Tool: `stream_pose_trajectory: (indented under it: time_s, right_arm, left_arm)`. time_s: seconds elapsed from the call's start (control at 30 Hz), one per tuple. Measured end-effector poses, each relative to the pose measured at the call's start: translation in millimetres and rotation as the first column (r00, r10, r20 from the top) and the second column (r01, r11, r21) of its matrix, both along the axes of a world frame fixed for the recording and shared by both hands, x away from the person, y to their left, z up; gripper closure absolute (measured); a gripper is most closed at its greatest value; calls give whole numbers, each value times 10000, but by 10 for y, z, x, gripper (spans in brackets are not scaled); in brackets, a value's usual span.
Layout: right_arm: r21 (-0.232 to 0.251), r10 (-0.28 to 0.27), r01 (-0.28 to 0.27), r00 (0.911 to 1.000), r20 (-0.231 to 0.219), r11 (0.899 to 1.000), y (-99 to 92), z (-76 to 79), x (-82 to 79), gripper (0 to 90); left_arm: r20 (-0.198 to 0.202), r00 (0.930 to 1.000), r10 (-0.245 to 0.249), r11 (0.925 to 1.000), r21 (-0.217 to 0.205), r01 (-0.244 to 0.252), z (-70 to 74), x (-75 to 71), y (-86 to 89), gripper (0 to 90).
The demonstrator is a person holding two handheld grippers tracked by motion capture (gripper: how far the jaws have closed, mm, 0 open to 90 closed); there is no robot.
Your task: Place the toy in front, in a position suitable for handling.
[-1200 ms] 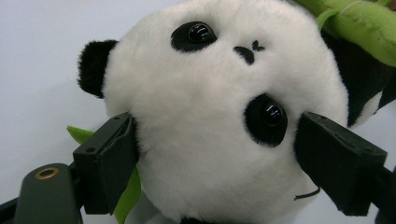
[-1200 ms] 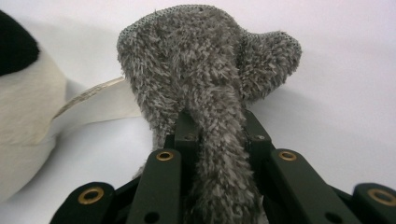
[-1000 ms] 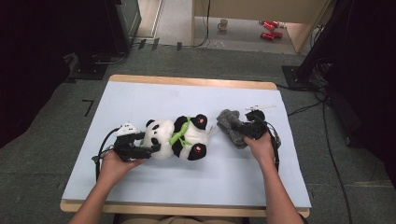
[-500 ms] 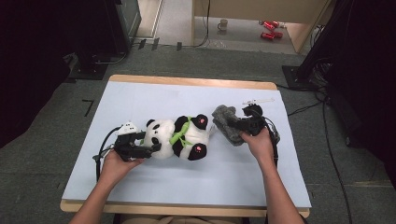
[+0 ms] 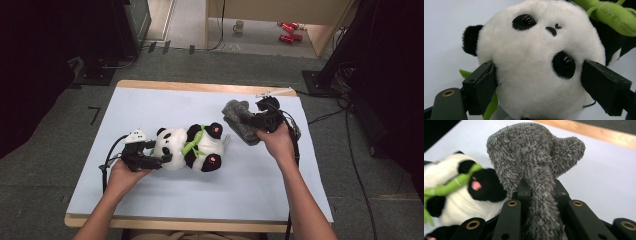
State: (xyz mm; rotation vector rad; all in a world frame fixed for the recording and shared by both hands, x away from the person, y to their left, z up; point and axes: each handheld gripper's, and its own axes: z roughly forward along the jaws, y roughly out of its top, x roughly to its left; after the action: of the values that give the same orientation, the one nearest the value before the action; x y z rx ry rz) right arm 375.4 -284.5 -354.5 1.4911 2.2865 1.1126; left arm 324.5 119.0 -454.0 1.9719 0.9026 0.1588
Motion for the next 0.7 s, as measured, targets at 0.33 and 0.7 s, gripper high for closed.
stream_pose_trajectory:
  time_s: [0.33, 0.7]
  right_arm:
    - [-153, 718, -716, 9973, 156, 9973, 356, 217, 21, 743]
    - [-278, 1445, -1439, 9893, 220, 9892, 811, 375, 128, 743]
  left_arm:
    - [157, 9998, 132, 9999, 18, -132, -16, -30, -5, 169]
    - [200, 9994, 282, 9995, 100, -284, -3, -55, -17, 223]
